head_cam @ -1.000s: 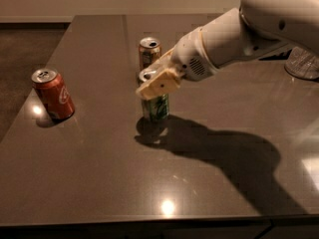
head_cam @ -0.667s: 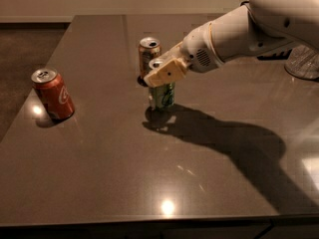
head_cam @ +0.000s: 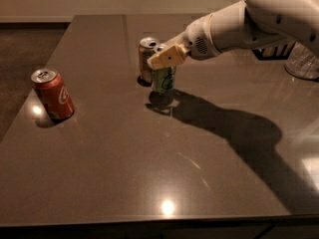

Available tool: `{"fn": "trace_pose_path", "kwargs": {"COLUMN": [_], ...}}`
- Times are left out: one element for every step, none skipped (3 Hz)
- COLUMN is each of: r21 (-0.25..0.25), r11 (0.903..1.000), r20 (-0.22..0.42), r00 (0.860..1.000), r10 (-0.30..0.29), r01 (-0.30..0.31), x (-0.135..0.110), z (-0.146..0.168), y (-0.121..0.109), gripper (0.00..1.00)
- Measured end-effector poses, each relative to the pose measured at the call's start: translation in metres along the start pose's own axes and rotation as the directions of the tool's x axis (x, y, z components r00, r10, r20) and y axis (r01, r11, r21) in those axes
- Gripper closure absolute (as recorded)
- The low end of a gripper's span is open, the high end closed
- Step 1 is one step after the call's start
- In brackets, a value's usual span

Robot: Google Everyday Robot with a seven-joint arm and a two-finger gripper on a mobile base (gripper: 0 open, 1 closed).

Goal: Move green can near orange can

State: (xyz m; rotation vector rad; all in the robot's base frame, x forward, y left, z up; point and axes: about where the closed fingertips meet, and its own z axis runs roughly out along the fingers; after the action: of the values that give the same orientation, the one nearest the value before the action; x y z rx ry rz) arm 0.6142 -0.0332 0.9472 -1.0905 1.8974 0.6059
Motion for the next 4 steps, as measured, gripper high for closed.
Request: {"fn": "trace_pose_path", "kwargs": {"r21": [0.035, 0.051, 0.047, 0.044], "r11": [0.9992, 0.9984, 0.9987, 0.9988], "r20": [0.004, 0.008, 0.008, 0.008], "r00": [1.0, 1.0, 1.0, 1.0], "r10": [0.018, 0.023, 0.021, 0.02], "r01": [-0.018, -0.024, -0.022, -0.02], "x": [0.0067, 0.0131, 0.0119, 0.0112], "z": [0.0071, 0.0101, 0.0114, 0.0127], "y": [-0.0146, -0.0208, -0.0191, -0.0178], "gripper": [0.59, 0.36, 0.12, 0.0]}}
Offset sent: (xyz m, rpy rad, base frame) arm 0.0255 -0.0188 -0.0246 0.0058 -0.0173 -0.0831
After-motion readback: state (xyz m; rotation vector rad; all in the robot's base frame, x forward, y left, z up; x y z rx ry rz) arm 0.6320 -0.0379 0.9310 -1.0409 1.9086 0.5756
